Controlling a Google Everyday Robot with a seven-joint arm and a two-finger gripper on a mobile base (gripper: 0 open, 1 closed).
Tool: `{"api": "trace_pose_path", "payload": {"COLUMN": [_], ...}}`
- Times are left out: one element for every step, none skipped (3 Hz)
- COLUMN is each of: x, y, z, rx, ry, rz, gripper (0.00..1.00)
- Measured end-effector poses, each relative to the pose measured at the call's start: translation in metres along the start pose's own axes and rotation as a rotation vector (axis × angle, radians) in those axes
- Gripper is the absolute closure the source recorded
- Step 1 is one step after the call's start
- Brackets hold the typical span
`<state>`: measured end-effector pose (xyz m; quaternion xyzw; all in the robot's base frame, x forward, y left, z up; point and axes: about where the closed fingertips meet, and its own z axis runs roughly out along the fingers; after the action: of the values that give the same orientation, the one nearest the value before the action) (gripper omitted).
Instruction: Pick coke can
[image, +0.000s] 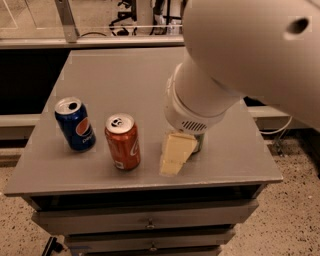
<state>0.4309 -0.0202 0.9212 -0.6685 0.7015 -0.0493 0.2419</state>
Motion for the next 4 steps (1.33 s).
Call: {"api": "trace_pose_path", "payload": {"x": [0.011,0.019,0.020,0.009], "y": [0.001,0.001,0.002,-0.003], "z": [0.013,0.021,0.024,0.006], "rx": [-0.013,-0.043,-0.068,-0.053], "ry": [-0.050,-0.101,-0.135,-0.152], "rz": [0.029,0.058,0.077,0.086], "gripper": [0.00,0.00,0.00,0.00]}}
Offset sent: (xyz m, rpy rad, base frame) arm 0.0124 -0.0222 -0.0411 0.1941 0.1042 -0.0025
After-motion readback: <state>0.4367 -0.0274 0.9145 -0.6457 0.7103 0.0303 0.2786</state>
